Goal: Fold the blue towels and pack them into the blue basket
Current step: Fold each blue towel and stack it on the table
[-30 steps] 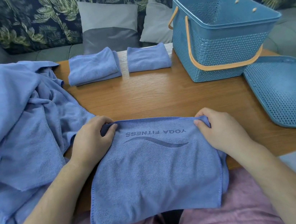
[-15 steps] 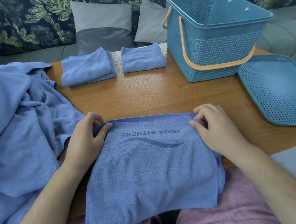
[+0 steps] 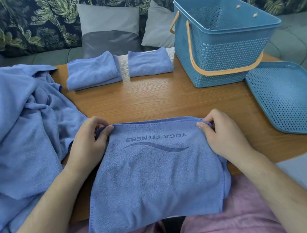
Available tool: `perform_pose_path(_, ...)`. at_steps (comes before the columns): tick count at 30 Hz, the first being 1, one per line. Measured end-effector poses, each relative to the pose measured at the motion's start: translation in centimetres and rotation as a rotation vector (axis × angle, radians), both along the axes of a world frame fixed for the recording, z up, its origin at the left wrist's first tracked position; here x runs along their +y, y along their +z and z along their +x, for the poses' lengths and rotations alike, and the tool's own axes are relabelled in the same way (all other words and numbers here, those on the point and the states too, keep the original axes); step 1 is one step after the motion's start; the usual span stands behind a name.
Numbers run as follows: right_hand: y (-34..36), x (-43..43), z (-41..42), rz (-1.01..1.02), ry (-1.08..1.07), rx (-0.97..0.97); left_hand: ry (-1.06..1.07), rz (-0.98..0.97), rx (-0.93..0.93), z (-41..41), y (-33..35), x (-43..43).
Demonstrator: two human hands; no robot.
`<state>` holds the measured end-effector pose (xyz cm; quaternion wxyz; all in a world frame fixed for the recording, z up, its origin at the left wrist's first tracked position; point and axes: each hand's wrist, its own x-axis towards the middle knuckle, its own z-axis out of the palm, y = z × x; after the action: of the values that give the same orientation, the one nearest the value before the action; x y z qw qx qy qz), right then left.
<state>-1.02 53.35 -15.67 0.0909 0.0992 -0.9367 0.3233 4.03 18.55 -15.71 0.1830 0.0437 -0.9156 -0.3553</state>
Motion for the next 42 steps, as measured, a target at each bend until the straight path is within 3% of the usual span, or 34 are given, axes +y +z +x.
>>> perform_pose_path(10, 3.1, 0.5, 0.7, -0.163, -0.026, 0.063, 0.082, 0.087, 0.007, 1.3, 3.1, -0.1)
perform_pose_path(19, 14.5, -0.7, -4.0, -0.186, 0.017, 0.188, 0.100, 0.020, 0.140, -2.1, 14.9, -2.2)
perform_pose_path(23, 19.8, -2.5, -7.2, -0.247, 0.046, 0.171, 0.144, 0.126, 0.164, -4.9, 20.4, -3.4)
perform_pose_path(30, 25.9, -4.4, -10.2, -0.316, 0.058, 0.345, 0.104, 0.235, 0.329, -7.5, 26.6, -4.9)
perform_pose_path(35, 25.1, -3.3, -7.7, -0.256, 0.075, 0.402, 0.124, 0.181, 0.329, -4.1, 24.7, -3.3)
perform_pose_path(42, 12.9, -0.1, -1.2, -0.199, 0.097, 0.182, 0.107, 0.212, 0.145, 2.6, 10.2, -0.6)
